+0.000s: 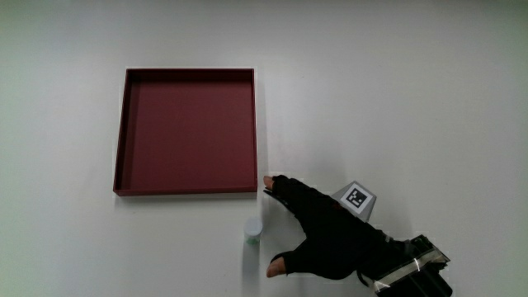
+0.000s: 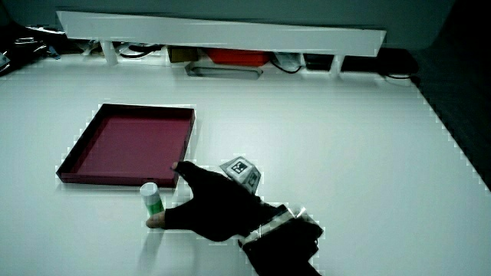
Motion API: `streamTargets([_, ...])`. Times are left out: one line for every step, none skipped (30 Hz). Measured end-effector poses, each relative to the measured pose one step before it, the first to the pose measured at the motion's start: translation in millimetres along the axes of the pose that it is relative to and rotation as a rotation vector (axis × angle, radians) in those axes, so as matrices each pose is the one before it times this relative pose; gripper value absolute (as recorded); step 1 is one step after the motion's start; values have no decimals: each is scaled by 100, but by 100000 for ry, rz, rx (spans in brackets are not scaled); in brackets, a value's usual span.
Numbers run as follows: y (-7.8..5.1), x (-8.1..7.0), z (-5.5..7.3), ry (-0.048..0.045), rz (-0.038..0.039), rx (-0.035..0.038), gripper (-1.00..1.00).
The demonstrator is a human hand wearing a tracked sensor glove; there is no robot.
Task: Pick glue stick
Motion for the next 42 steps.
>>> streamTargets([8, 56, -490, 282, 373, -1210, 0])
streamTargets([13, 57, -490, 282, 373, -1210, 0])
streamTargets([19, 59, -489, 282, 373, -1210, 0])
streamTargets([-61, -3, -468, -189, -1318, -1225, 0])
streamTargets([-55, -3, -469, -189, -1318, -1225, 0])
streamTargets([-49, -3, -469, -189, -1318, -1225, 0])
streamTargets([5, -156, -463, 309, -1081, -1011, 0])
streamTargets([37, -23, -459, 935, -1292, -1492, 0])
streamTargets([43, -19, -458, 935, -1292, -1492, 0])
streamTargets([98, 224, -333, -2988, -1844, -1002, 0])
streamTargets([143, 97, -430, 676, 2778, -783, 0])
streamTargets([71, 213, -398, 828, -438, -871, 0])
streamTargets([60, 48, -410, -37, -2576, -1270, 0])
streamTargets([164, 175, -472, 2884, 751, -1366, 0])
streamTargets([138, 180, -319, -2864, -1092, -754, 0])
streamTargets([206, 302, -409, 598, 1647, -510, 0])
streamTargets([159, 193, -447, 2536, 1307, -605, 0])
streamTargets([107, -31, -413, 352, -2132, -1758, 0])
streamTargets([189, 274, -341, -616, -325, -330, 0])
streamTargets([237, 251, -337, 275, 294, -1209, 0])
streamTargets([183, 6, -304, -1828, -935, -565, 0])
streamTargets([235, 153, -301, -336, 1543, -797, 0])
streamTargets([185, 118, -279, -796, 1094, 16, 0])
streamTargets([127, 68, -226, -1758, -986, -689, 0])
streamTargets([159, 36, -295, 2197, 1607, -150, 0])
streamTargets([153, 172, -190, -1709, 643, 180, 0])
streamTargets([164, 56, -241, 1014, 1563, -317, 0])
streamTargets([155, 273, -186, -2353, -1303, -196, 0])
streamTargets([133, -173, -251, 775, 855, -500, 0])
streamTargets([171, 129, -201, -54, 1744, -204, 0])
streamTargets([119, 137, -162, 50, -856, -715, 0])
streamTargets([143, 70, -172, 617, 1018, -268, 0])
streamTargets([129, -2, -135, -745, 1702, 208, 0])
streamTargets([55, 44, -125, -596, -1309, -365, 0])
streamTargets([86, 46, -86, -168, 1261, -247, 0])
streamTargets([78, 75, -108, 1567, 1430, 501, 0])
streamTargets([-8, -234, -89, 961, -637, -255, 0])
streamTargets([46, 286, -14, -999, 82, 518, 0])
streamTargets([9, -46, -41, 605, 598, 566, 0])
streamTargets([-7, -197, -88, 2795, -417, 194, 0])
streamTargets([28, 194, 11, -902, 986, 798, 0])
streamTargets([-7, 5, -15, 576, 2119, 1530, 0])
